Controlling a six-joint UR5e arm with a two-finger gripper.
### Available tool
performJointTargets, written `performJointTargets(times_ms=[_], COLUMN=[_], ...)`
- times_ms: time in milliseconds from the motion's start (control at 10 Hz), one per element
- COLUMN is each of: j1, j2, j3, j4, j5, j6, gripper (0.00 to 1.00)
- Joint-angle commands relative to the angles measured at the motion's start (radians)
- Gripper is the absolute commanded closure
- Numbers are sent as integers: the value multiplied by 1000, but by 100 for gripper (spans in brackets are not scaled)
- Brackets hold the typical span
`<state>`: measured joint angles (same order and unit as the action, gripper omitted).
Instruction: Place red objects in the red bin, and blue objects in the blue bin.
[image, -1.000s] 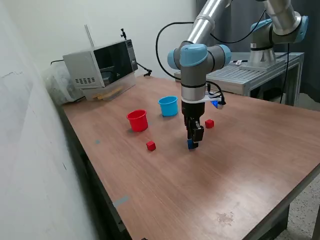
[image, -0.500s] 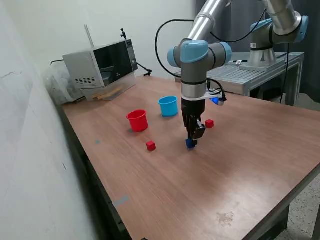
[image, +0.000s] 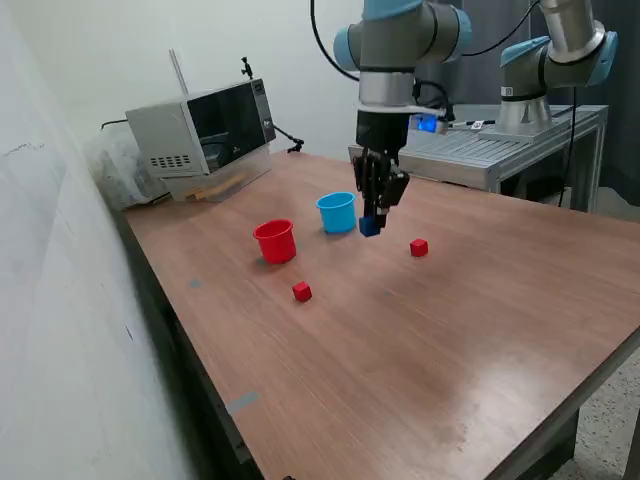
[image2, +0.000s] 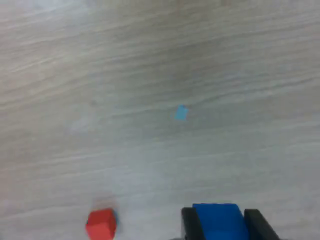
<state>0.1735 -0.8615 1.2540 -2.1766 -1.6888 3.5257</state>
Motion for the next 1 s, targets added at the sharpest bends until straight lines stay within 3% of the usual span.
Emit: performJointTargets(times_ms=[0,300,700,900], j1=[-14,-130,-302,-353], j2=[-147,-253,-284,-284], j3=[104,264,370,401], j4=[37,43,46,43], j5=[0,0,-2,-2], j6=[-33,-57,-106,-122], gripper=[100,100,100,100])
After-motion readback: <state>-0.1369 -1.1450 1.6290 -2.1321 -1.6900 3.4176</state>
